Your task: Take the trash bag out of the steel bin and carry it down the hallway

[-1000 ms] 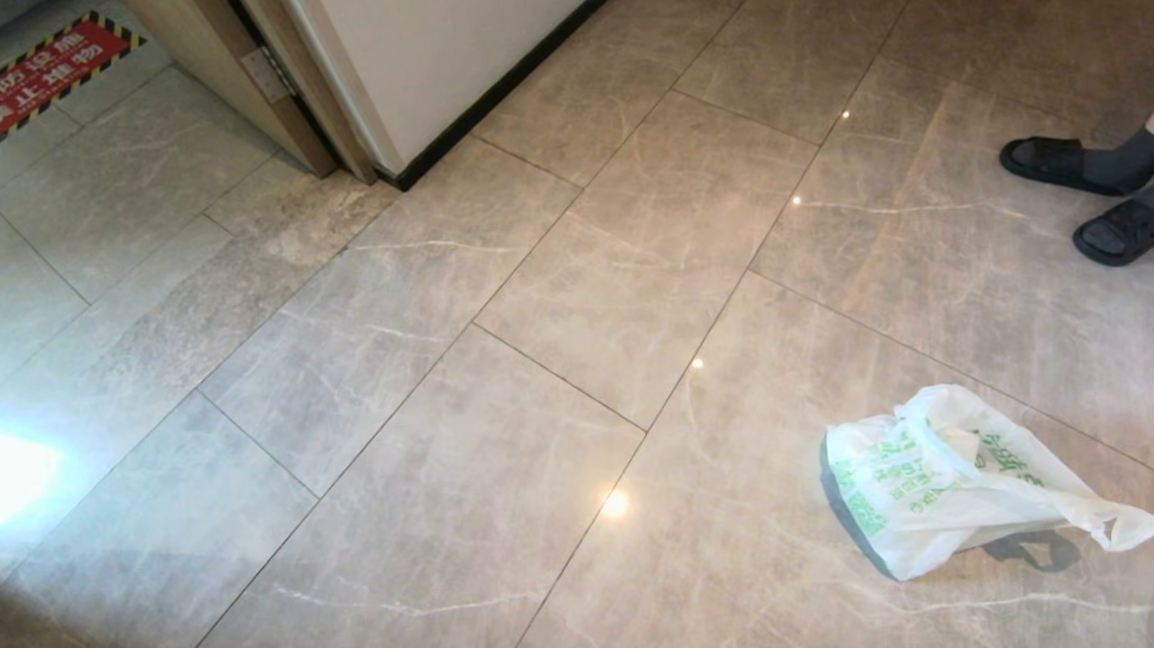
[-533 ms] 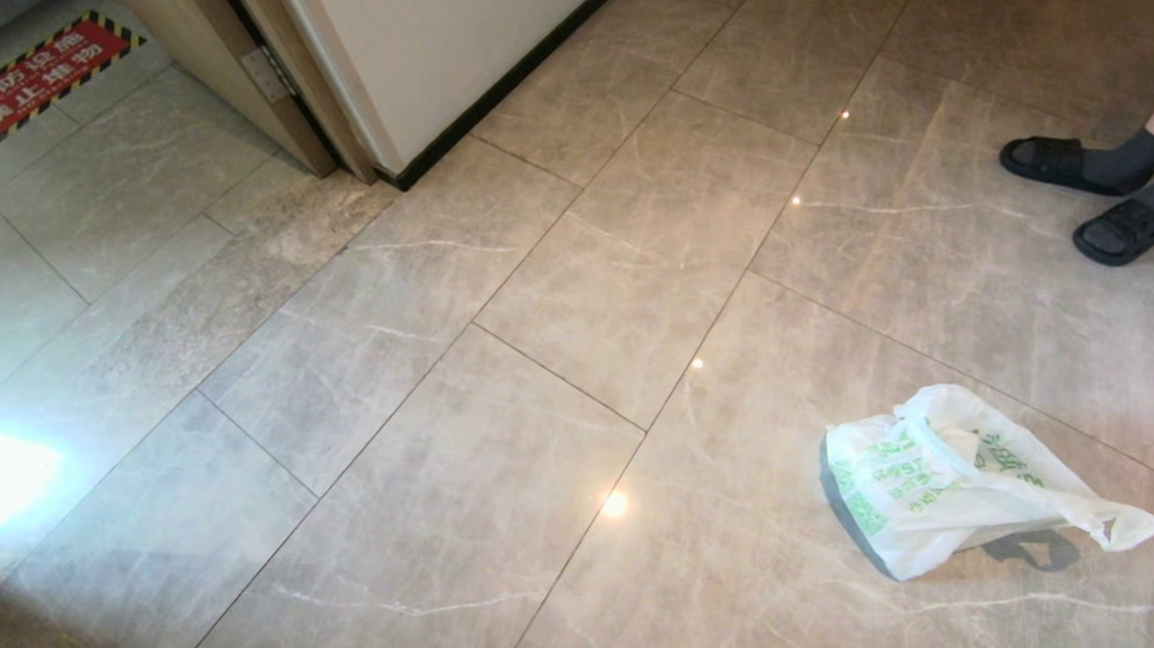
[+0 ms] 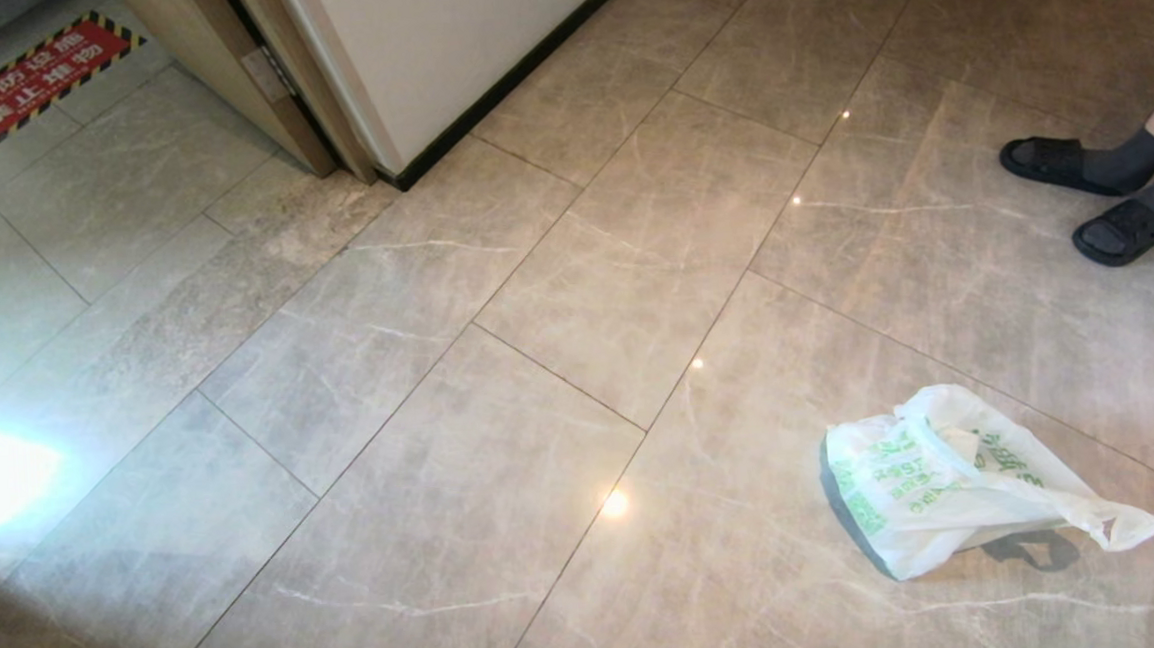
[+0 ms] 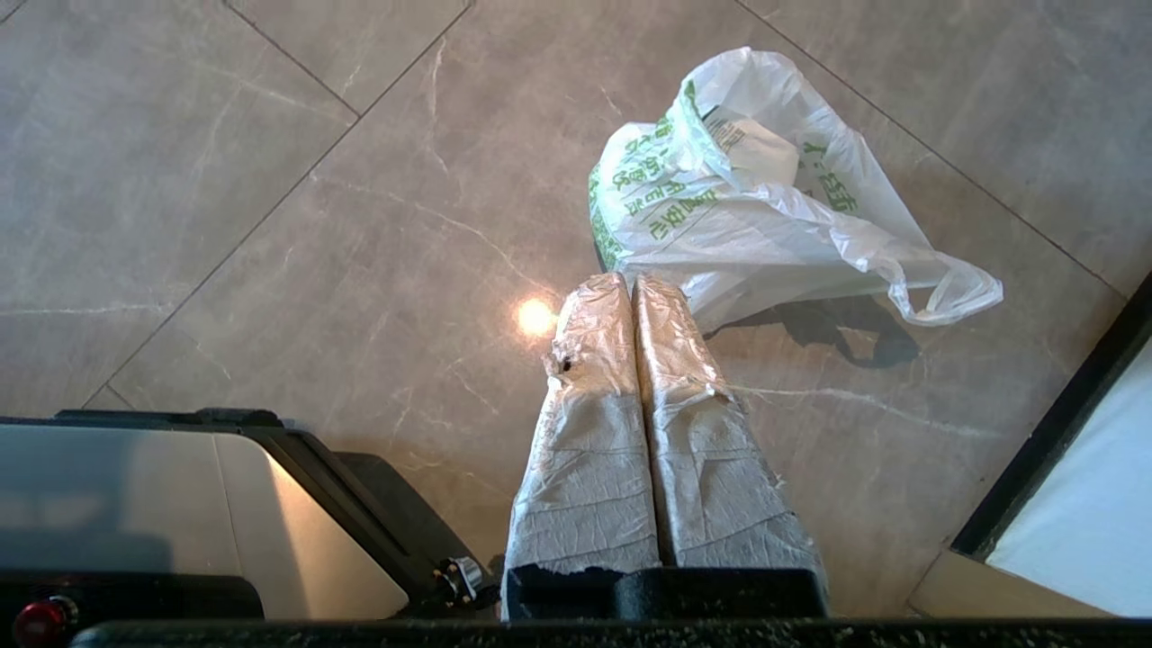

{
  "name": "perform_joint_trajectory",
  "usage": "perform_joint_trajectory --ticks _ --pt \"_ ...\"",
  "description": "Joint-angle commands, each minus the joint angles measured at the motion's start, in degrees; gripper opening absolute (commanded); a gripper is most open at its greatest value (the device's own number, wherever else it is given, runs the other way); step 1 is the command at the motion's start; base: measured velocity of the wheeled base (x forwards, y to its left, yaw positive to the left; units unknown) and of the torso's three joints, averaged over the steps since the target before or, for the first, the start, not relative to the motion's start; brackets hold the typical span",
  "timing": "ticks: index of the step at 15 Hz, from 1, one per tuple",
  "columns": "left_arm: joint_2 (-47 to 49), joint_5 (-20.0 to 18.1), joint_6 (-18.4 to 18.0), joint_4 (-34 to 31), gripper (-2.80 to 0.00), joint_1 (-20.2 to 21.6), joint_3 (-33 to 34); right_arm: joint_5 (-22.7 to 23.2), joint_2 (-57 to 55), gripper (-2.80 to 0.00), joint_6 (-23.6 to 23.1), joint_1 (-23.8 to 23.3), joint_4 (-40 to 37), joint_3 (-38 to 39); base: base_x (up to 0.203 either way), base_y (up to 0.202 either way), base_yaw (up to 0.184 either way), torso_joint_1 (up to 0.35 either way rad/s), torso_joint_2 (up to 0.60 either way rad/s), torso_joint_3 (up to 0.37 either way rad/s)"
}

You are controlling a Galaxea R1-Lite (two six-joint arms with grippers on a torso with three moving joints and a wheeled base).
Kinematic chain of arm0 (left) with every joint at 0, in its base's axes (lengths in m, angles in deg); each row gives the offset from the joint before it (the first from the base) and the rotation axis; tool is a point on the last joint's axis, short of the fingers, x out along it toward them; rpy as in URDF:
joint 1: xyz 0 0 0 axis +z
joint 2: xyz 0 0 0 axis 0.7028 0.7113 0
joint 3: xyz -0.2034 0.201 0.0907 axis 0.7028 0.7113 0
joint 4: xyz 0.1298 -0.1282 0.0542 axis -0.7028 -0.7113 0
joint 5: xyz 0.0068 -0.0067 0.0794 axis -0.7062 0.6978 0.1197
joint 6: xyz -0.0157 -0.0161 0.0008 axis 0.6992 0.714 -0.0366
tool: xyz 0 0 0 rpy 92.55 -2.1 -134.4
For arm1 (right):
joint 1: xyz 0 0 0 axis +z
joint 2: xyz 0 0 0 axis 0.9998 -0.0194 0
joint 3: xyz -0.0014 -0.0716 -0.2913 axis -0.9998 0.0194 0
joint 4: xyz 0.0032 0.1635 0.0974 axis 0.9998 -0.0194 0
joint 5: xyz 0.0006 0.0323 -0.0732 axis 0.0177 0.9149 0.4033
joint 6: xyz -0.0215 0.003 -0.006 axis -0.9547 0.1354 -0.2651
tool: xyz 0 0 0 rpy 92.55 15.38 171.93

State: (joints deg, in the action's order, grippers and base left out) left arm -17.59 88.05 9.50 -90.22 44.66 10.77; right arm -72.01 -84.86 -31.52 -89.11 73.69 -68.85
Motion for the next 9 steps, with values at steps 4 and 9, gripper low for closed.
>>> perform_joint_trajectory --ticks 4,9 --pt "0.0 0.0 0.0 0.0 -2.80 0.0 0.0 0.0 0.7 -2.80 0.5 0.0 -0.1 0.1 0.000 0.000 0.000 0.000 0.00 0.000" --pt "0.0 0.0 0.0 0.0 -2.80 0.0 0.0 -0.2 0.9 -2.80 0.5 0.0 -0.1 0.1 0.000 0.000 0.000 0.000 0.00 0.000"
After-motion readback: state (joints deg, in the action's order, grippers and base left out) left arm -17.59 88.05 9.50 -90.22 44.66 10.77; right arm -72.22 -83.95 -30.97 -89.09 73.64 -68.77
